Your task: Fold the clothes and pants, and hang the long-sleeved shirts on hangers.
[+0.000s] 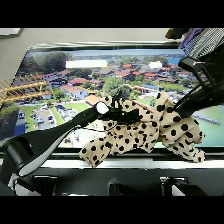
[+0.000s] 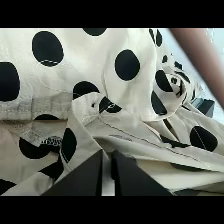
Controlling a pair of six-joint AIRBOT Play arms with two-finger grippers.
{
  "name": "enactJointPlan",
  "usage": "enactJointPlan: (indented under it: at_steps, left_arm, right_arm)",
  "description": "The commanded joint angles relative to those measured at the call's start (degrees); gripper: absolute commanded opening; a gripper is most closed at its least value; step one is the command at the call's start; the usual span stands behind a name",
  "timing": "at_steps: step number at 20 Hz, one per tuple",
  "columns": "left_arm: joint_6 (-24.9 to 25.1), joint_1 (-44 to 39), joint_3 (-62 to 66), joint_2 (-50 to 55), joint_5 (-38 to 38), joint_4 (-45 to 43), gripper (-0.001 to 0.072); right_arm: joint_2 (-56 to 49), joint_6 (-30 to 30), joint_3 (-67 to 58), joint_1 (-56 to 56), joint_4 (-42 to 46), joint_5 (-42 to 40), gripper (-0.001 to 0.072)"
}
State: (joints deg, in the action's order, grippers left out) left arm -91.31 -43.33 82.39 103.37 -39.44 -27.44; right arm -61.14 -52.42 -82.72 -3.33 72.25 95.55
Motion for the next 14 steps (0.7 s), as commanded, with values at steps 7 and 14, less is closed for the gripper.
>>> enactJointPlan:
  at_steps: [7, 14]
  left_arm:
    - [3.9, 2.1, 0.1, -1.2, -5.2, -0.2, 0.0024]
    - [0.6, 1.6, 0.1, -1.1, -6.9, 5.0, 0.0483]
  right_arm:
    - [2.1, -0.2, 0.0, 0.0, 0.6, 0.5, 0.0025]
    - [2.1, -1.2, 0.0, 0.0, 0.4, 0.5, 0.0025]
